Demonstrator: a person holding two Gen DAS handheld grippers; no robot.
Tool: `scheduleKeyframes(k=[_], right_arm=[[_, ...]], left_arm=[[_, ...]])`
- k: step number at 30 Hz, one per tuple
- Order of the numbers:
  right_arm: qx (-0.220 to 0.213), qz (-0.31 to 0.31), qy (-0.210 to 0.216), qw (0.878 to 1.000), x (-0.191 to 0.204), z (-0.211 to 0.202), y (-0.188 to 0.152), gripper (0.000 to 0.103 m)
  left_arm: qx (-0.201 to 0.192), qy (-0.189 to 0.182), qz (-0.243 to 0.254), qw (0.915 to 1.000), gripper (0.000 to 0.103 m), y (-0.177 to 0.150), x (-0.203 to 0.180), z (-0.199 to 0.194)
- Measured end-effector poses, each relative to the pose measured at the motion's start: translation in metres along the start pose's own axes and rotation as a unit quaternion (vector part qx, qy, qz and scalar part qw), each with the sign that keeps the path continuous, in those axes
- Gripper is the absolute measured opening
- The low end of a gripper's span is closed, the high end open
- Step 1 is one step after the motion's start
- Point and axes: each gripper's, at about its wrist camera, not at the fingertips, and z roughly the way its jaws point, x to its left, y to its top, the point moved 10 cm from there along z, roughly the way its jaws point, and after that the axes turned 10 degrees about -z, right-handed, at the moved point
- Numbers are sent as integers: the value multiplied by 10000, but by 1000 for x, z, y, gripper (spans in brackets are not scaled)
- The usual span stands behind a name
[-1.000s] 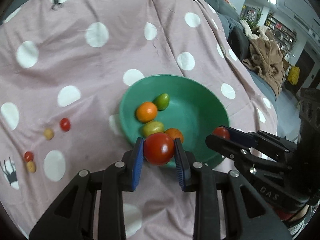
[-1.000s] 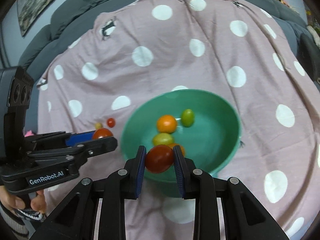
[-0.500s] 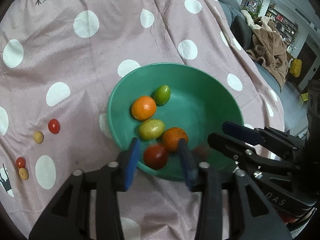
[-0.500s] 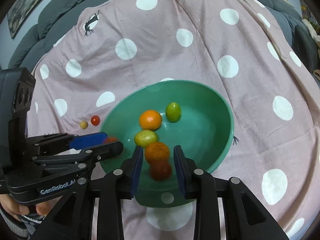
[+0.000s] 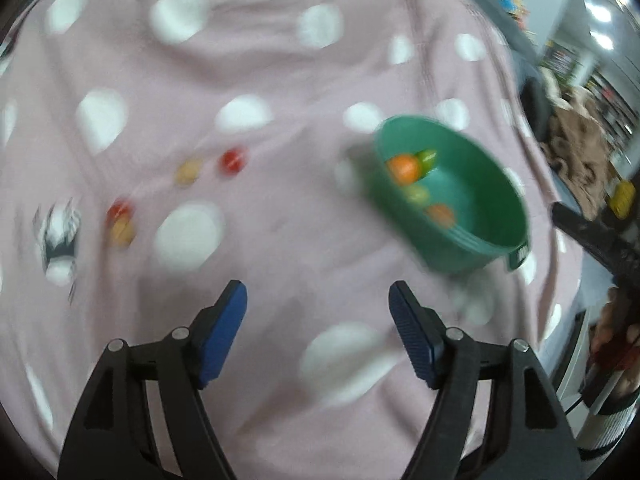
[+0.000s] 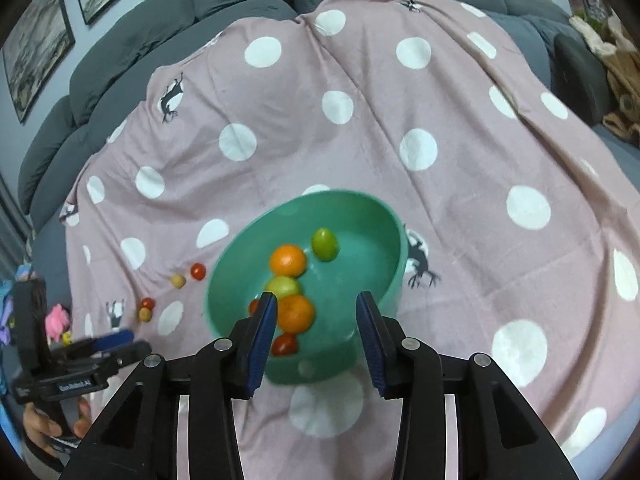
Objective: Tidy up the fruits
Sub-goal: 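Carry both cherry tomatoes over the green bowl and release them inside, then return both tools to the remaining small fruits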
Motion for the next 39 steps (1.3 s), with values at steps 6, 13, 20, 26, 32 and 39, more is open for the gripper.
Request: scheduleKeyframes(k=[6, 13, 20, 26, 32, 39], right_arm=[[217, -185, 207, 9994, 27, 1, -15, 41], [414, -615, 556, 9957, 76, 5, -25, 41], [658, -1205, 887, 9866, 124, 7, -40, 41], [930, -1557, 946, 9789, 148, 18, -53, 41], [1153, -1781, 1050, 9716, 168, 34, -64, 41], [1182, -1914, 1182, 9672, 190, 58, -53, 41]], left_arm=[[137, 194, -819, 9964, 74, -43, 64, -28], [82, 258, -1262, 9916, 74, -69, 97, -53], [109, 98, -1426, 9897, 74, -83, 109, -59], [146, -9, -1566, 9876, 74, -89, 114, -57], [141, -47, -1605, 9869, 73, -89, 119, -54], [-42, -11, -1620, 9868, 70, -50, 128, -48]])
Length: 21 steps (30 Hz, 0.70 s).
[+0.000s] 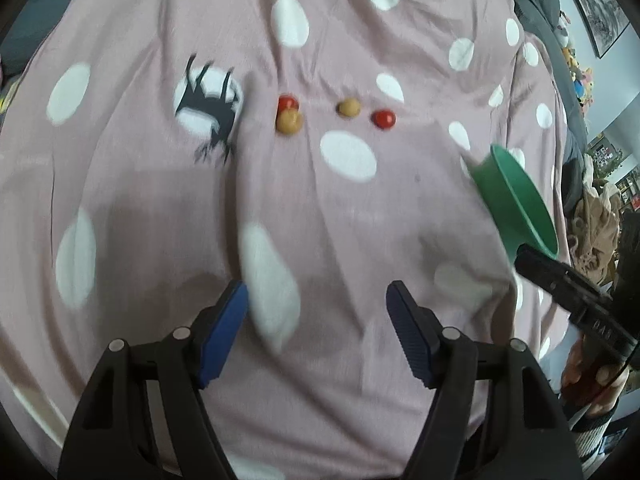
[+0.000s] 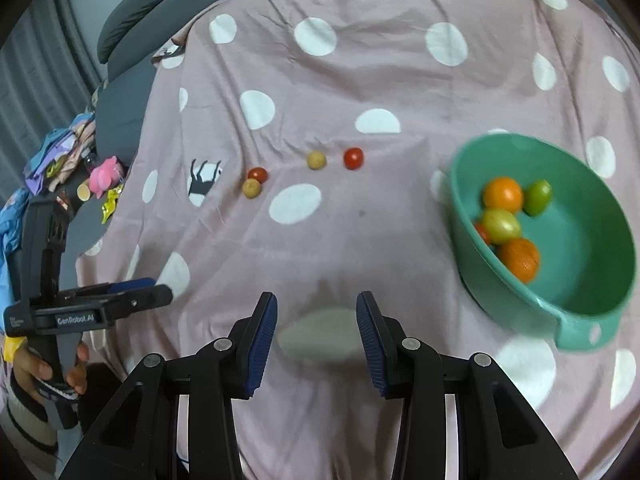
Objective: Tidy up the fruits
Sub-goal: 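Return both tools to the remaining small fruits, then grasp a yellow-brown fruit with the left tool while the right tool grasps another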
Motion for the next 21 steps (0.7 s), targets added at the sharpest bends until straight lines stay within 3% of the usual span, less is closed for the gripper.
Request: scheduleKeyframes(k=[5, 10, 21], right_arm=[[-130, -127, 54, 9998, 3, 20, 33, 41], [-223, -84, 139, 9996, -2, 41, 59, 41], [-218, -70, 368, 9991, -11, 71, 77, 41]], left_arm=[[-254, 124, 287, 9992, 63, 49, -16, 20], [-230, 346, 464, 9981, 56, 84, -25, 58], [76, 779, 413, 9961, 53, 121, -14, 114]])
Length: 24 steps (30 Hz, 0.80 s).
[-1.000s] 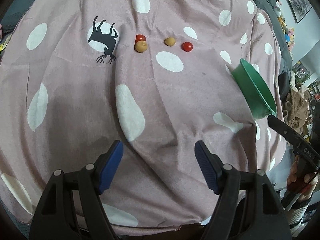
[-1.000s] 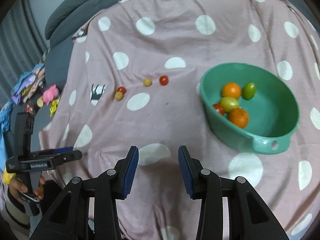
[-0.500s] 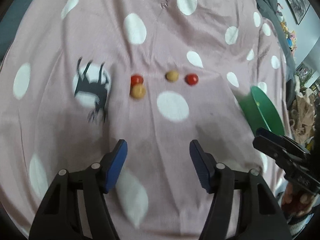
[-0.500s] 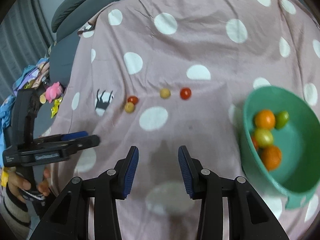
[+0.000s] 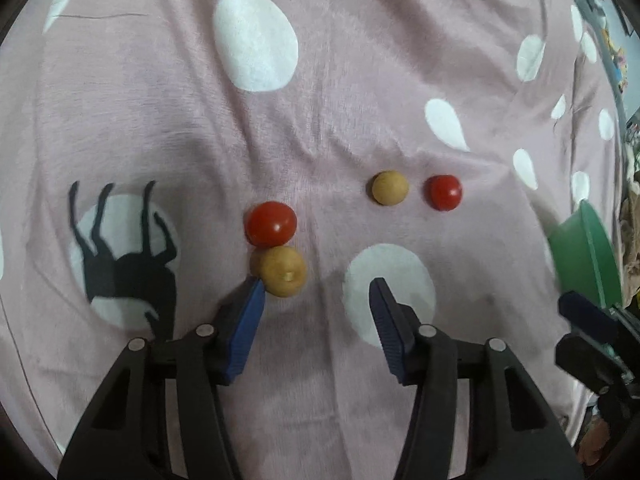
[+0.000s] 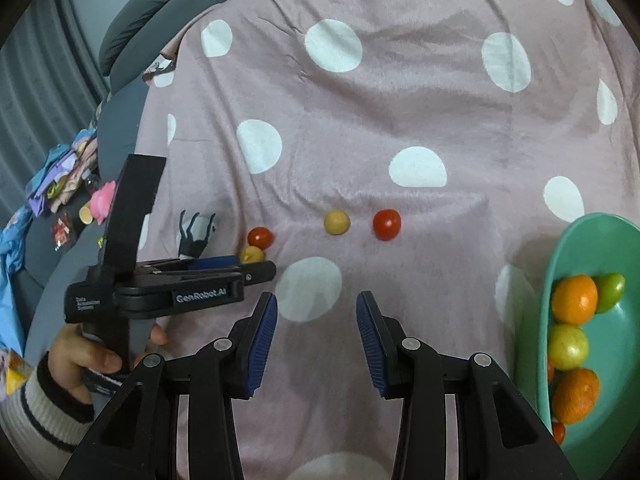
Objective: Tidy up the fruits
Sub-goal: 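Grasp a yellow-brown fruit with the left tool while the right tool grasps another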
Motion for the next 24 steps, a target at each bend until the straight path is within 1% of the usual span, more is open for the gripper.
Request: scheduleKeyframes(k=[1, 3, 5, 7, 13, 15, 18, 22, 24], right_arm=[[9, 20, -2, 10000, -2, 3, 1, 41], [19, 39, 3, 10000, -6, 8, 3, 41], [43, 49, 22, 10000, -9, 15, 7, 41], [107, 56, 51, 9999, -11, 25, 11, 41], [394, -7, 132, 9991, -12, 58, 17, 41], [477, -43, 143, 9987, -11, 68, 19, 41], [537, -135, 99, 9984, -10, 83, 24, 41], [577, -206, 132, 9980, -8, 106, 32, 42], [537, -275, 89, 9981, -7, 117, 35, 41]], left_arm=[[-58, 86, 83, 9999, 51, 3, -1, 2], [-49, 162, 98, 9998, 44, 6, 0, 7], [-62, 264, 70, 9996, 29, 10, 4, 13], [-138, 378, 107, 9991, 27, 14, 6, 15], [-233, 392, 154, 9988, 26, 24, 8, 18], [-251, 343, 165, 9990, 26, 25, 7, 17], [-306, 146, 5, 9994, 26, 27, 15, 7], [-528, -63, -33, 9986, 26, 33, 21, -14], [-595, -83, 10, 9982, 26, 34, 24, -21]])
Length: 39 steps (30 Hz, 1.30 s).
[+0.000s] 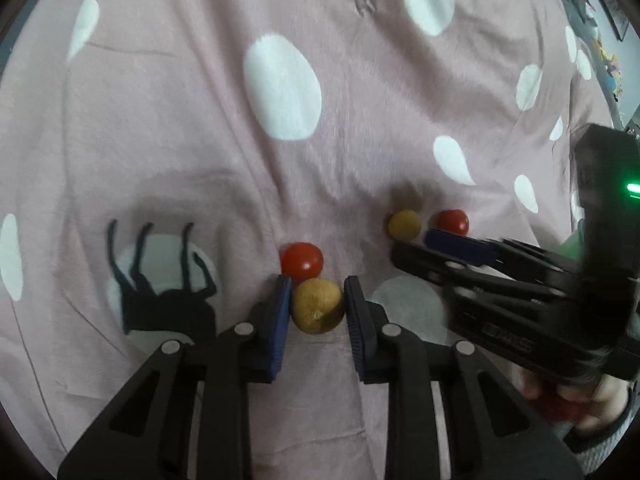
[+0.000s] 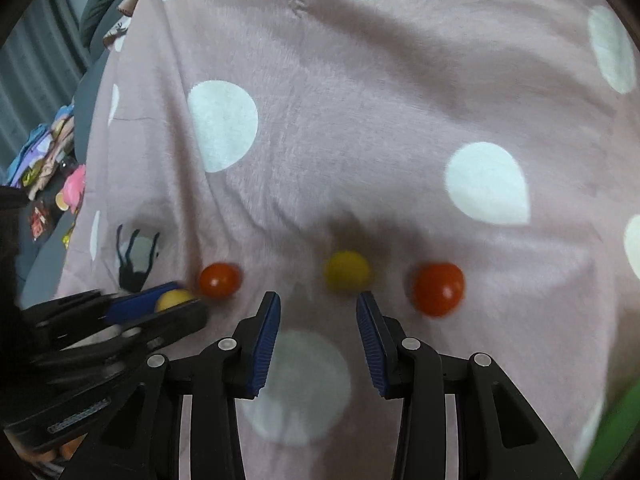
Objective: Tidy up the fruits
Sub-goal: 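Grasp a yellow-brown fruit with the left tool while the right tool grasps another, then carry both yellow-brown fruits over the green bowl and release them inside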
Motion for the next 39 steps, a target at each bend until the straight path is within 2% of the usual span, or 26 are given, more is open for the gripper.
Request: scheduleKeyframes(k=[6, 10, 16, 27, 39], right_arm=[[-51, -31, -302, 9995, -5, 17, 7, 41], [-99, -92, -616, 9980, -10, 20, 10, 29], [13, 80, -610, 9981, -6, 11, 5, 29], [-340, 99, -468, 9983, 21, -78, -17, 29], [-517, 104, -500, 9974, 40, -117, -43, 29]], left_arm=[[74, -95, -19, 9999, 26, -5, 9, -3], [100, -145, -38, 9998, 26, -12, 0, -3], [105, -176, -82, 9998, 26, -22, 0, -13], [48, -259, -26, 9996, 26, -49, -9, -43], [95, -162, 95, 9998, 26, -89, -11, -78]])
